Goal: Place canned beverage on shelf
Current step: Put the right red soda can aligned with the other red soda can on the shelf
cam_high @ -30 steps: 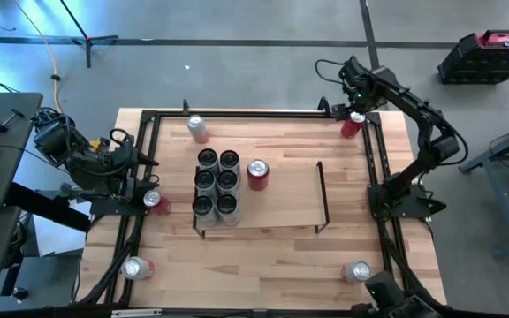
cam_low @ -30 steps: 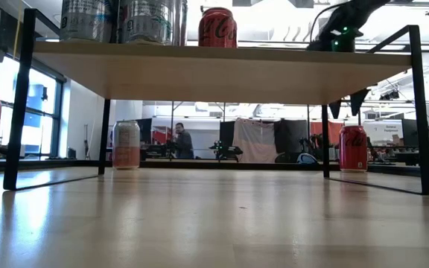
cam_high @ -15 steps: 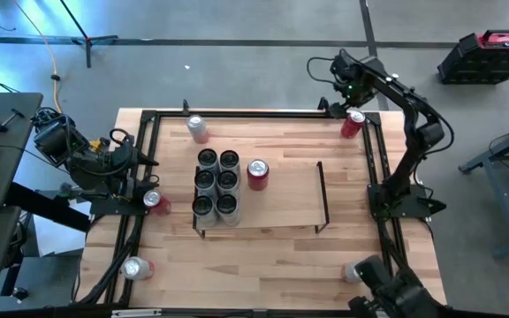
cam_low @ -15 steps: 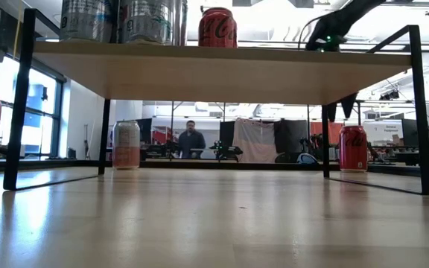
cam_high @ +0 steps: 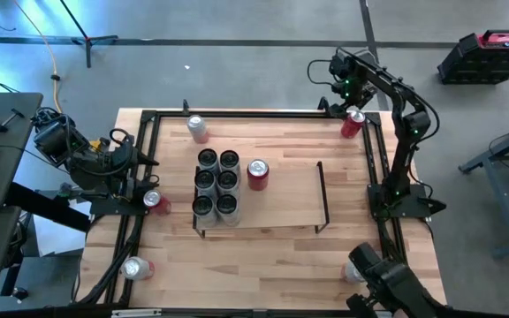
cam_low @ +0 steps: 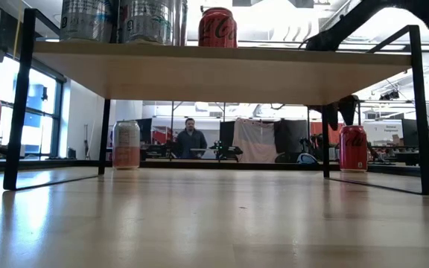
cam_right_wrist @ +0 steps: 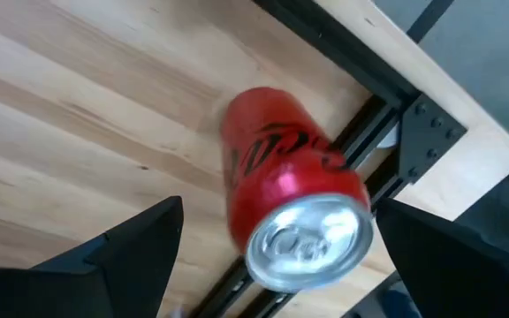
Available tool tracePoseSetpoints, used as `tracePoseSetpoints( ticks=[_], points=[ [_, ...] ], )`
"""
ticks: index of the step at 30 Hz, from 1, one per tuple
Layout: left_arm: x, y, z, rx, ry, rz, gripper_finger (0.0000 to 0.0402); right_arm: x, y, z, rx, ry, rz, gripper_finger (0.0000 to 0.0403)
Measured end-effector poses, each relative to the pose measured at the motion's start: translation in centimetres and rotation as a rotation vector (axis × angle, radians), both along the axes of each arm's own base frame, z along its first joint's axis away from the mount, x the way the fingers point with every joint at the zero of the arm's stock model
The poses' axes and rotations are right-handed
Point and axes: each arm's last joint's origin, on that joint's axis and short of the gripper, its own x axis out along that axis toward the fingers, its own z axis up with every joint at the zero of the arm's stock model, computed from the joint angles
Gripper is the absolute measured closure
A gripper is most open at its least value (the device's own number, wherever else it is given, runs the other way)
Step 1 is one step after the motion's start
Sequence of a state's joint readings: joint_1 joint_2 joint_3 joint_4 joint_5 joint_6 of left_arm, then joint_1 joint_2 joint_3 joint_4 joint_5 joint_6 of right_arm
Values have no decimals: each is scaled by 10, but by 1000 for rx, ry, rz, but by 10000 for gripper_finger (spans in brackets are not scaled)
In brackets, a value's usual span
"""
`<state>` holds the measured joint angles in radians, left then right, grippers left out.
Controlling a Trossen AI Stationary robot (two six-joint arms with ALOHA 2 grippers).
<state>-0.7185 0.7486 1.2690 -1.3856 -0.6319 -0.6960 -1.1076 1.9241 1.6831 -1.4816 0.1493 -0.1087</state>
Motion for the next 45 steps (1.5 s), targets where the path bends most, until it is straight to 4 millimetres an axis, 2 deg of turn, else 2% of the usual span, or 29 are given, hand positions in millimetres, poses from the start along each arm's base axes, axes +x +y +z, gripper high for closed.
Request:
tracePoseSetpoints(
  ticks=[14,24,34,39,45],
  points=[
    [0,0,0,0,0,0,108,10,-9,-32,143,121,30,41],
    [0,0,0,0,0,0,108,14,-7,-35,153,121,35,44],
    [0,0,0,0,0,0,108,23,-3,-35,154,121,60,112],
    [0,0,0,0,0,-1,108,38,5,-33,151,101,110,119],
    [0,0,0,0,1,0,108,69,16,-15,102,23,173,121]
  ],
)
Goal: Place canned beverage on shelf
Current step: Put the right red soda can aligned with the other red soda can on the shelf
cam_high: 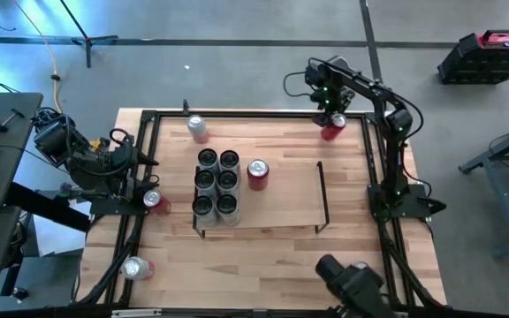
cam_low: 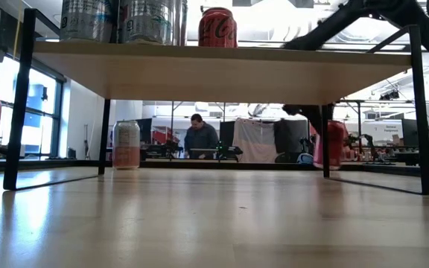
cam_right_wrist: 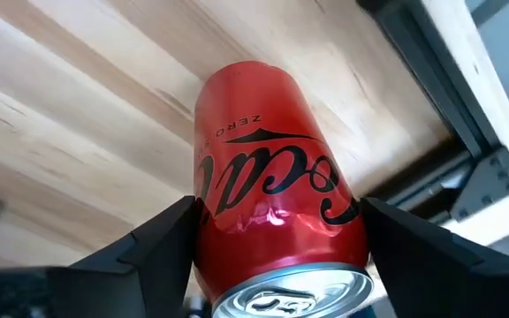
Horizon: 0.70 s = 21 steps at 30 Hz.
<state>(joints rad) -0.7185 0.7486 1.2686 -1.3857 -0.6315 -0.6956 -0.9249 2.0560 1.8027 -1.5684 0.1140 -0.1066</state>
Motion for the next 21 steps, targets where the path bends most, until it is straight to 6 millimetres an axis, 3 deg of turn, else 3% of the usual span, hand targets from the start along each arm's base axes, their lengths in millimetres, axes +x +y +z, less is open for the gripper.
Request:
tracePoseSetpoints(
  ticks=[14,21],
  points=[
    [0,0,0,0,0,0,108,59,47,5,-33,-27,182,120],
    [0,0,0,0,0,0,108,78,57,-2,-25,-103,212,109]
  ],
)
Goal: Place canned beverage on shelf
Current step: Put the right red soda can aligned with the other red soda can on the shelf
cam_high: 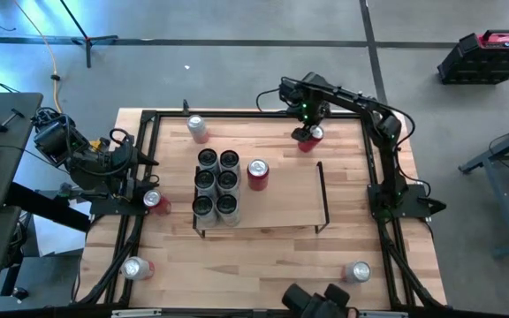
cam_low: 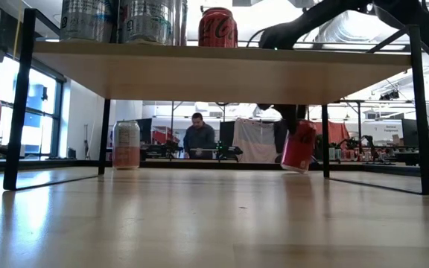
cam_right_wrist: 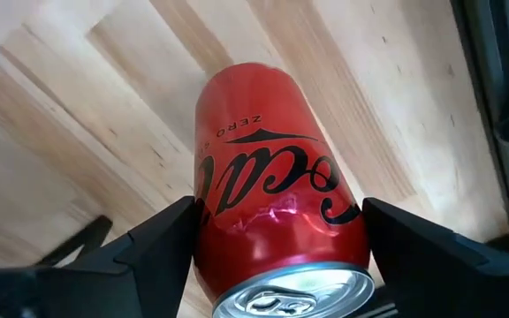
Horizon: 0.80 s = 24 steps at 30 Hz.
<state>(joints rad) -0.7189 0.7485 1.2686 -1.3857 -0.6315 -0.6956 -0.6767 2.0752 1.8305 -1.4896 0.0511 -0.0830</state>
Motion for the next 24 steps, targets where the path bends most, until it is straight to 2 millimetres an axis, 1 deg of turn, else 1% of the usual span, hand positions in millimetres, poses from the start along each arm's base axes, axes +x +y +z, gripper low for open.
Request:
tracePoseSetpoints(
  ticks=[3,8,14,17,24],
  points=[
    [0,0,0,0,0,0,108,4,4,0,-3,-7,15,108],
    [0,0,0,0,0,0,108,10,7,6,-21,-27,15,104],
    [0,0,0,0,-1,0,108,13,6,17,-55,-66,11,72],
    [0,0,0,0,0,0,108,14,7,17,-56,-67,1,63],
    [0,0,0,0,0,0,108,17,9,17,-61,-79,14,61]
  ],
)
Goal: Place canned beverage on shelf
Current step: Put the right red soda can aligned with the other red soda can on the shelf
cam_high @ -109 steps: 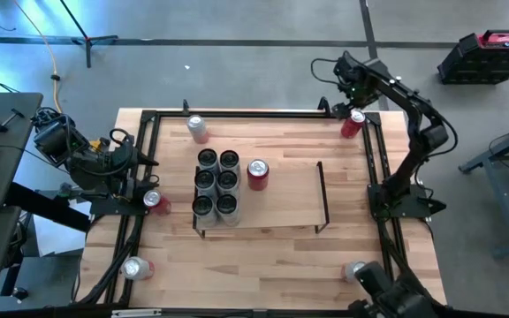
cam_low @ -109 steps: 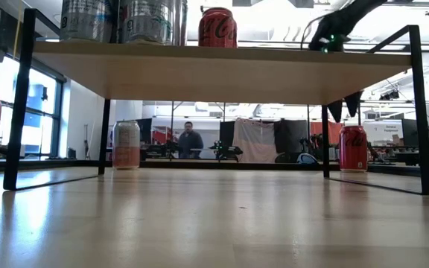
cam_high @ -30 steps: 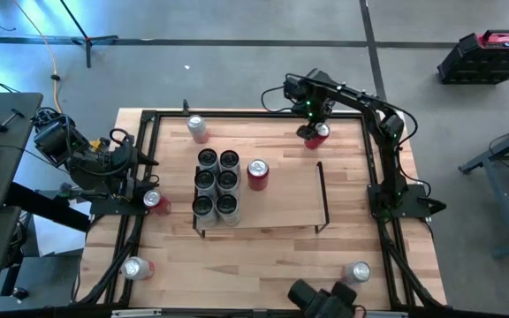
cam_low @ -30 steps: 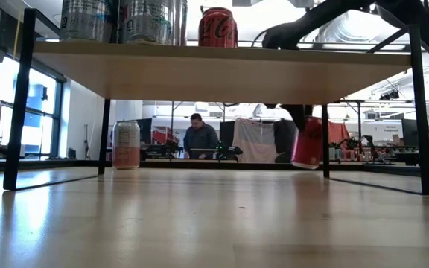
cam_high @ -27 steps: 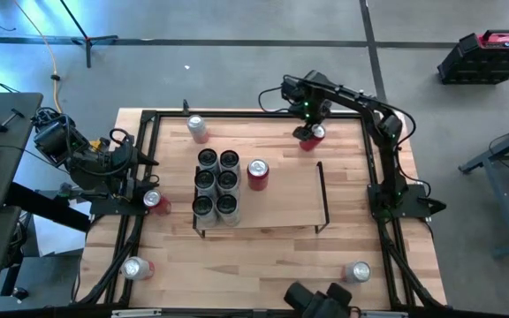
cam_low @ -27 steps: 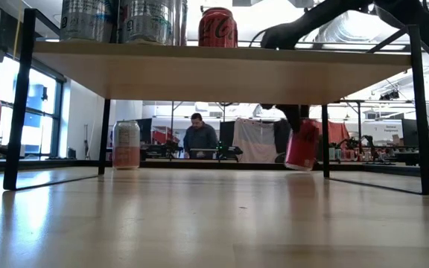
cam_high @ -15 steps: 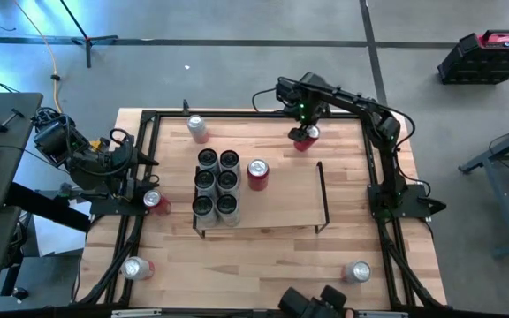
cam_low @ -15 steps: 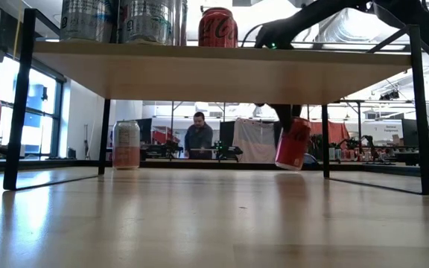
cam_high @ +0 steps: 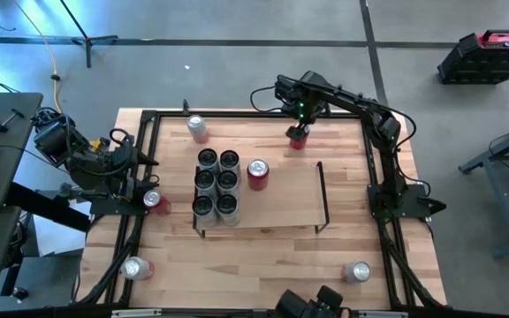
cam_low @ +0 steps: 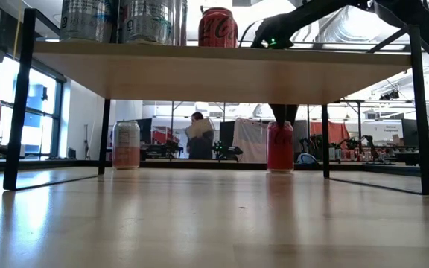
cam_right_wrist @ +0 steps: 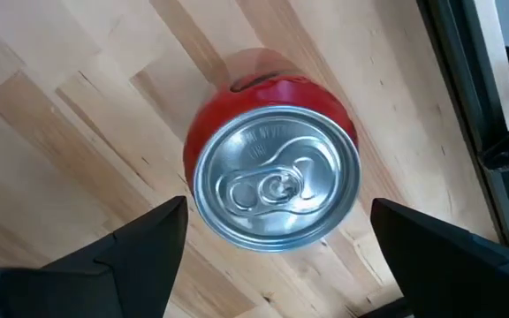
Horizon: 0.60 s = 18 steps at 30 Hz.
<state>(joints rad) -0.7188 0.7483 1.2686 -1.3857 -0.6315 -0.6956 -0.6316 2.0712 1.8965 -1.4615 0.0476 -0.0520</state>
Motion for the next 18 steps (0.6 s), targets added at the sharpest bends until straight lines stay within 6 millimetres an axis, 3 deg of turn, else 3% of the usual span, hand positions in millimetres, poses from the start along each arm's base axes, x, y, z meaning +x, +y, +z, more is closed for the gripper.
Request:
tracePoseSetpoints(
  ticks=[18],
  points=[
    [0,0,0,0,0,0,108,12,0,-5,-14,-108,236,61]
  ],
)
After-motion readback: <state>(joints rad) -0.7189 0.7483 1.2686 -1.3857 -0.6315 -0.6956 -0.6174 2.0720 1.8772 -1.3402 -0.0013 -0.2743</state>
